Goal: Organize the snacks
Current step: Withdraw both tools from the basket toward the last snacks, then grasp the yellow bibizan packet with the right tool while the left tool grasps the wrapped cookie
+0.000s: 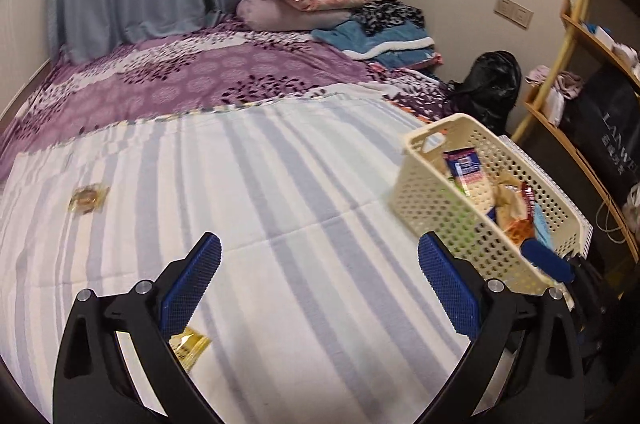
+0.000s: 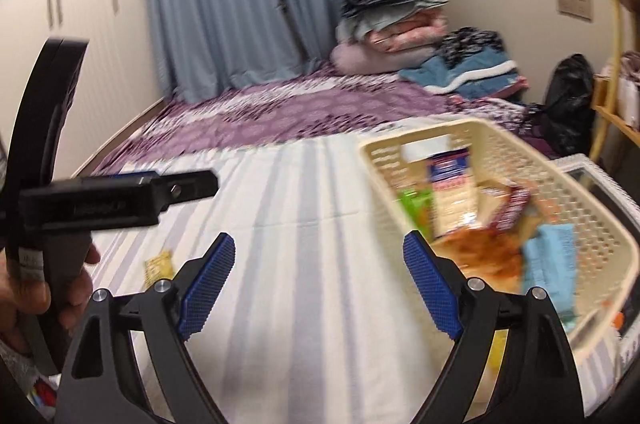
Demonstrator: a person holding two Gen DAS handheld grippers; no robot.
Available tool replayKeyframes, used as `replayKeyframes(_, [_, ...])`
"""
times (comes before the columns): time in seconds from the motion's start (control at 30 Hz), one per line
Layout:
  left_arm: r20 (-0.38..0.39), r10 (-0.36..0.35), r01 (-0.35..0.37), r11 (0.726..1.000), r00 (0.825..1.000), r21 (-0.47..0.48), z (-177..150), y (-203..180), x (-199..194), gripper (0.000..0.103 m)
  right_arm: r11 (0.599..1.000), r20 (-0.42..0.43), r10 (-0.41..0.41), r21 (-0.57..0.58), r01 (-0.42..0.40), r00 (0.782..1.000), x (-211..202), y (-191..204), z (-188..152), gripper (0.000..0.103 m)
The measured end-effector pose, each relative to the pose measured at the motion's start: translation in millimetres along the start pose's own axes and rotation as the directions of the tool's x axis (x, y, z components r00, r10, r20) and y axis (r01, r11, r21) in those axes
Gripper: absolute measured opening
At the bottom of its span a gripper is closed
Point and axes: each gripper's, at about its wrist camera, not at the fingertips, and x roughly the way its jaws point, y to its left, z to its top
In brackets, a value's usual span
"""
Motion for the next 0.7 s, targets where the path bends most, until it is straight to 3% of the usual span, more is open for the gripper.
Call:
replayKeyframes(0.2, [-0.015, 0.069, -0.07, 0.994, 0.998, -0.081, -15.7, 56.2, -8.7, 0.1, 0.987, -0.134, 0.133, -0.072, -0.144, 0.982, 36.1, 51.7, -16.7, 0.086])
replayKeyframes(0.47, [-0.051, 0.15, -0.158, 0.966, 0.987, -0.206, -37.0, 129.3, -19.5, 0.1, 0.948, -0.274, 0.236, -0.147, -0.283, 0.932, 75.7, 116.2, -36.6, 0.086])
replayKeyframes(0.7, [-0.066, 0.187, -0.198, 0.939, 0.98, -0.28, -50.8, 171.2, -25.4, 0.1, 0.91, -0.353, 0.274, -0.206, -0.36, 0.895, 115.6, 163.1, -38.1, 0.085])
